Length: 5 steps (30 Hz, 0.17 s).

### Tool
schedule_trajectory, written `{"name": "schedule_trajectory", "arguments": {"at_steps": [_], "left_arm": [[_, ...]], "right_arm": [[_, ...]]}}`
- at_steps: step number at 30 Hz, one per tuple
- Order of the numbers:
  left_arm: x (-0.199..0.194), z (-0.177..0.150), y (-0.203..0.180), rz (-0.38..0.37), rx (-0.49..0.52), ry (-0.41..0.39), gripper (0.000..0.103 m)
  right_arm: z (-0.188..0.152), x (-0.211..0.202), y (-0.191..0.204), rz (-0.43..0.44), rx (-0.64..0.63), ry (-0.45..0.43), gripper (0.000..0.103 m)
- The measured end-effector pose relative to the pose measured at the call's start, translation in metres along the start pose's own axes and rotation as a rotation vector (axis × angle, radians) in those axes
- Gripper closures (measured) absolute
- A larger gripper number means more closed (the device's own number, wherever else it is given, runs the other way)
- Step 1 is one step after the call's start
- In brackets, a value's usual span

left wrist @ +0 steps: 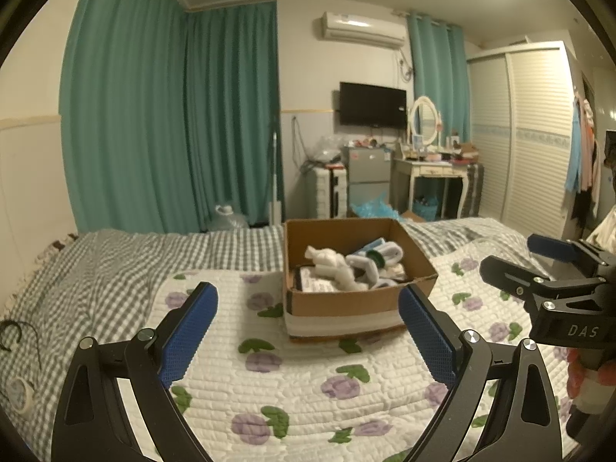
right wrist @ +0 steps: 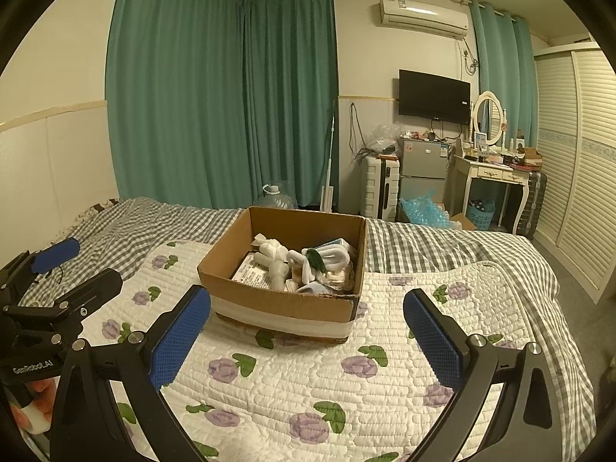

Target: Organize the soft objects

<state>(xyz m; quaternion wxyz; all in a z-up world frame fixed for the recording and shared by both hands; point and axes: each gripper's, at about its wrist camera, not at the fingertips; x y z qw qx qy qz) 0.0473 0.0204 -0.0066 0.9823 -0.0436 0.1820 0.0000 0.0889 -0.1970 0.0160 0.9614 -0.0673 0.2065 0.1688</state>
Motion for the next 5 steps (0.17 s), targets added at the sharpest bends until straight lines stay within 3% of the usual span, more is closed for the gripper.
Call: {"name": "schedule_trajectory", "arguments": {"at_steps": [5], "left_arm": [[0.0013, -0.0012, -0.0015, -0.001, 0.003, 0.001, 0.006]], "right_arm": [[-0.0019, 0.0018, -0.0001, -0.002, 0.001, 0.001, 0.002]]}}
Point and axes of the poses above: each gripper's, at about its wrist camera, not at the fingertips, and x roughly the way its jaws point, y to its left, z to its top, and after that the axes turned 4 degrees about -x, right-handed
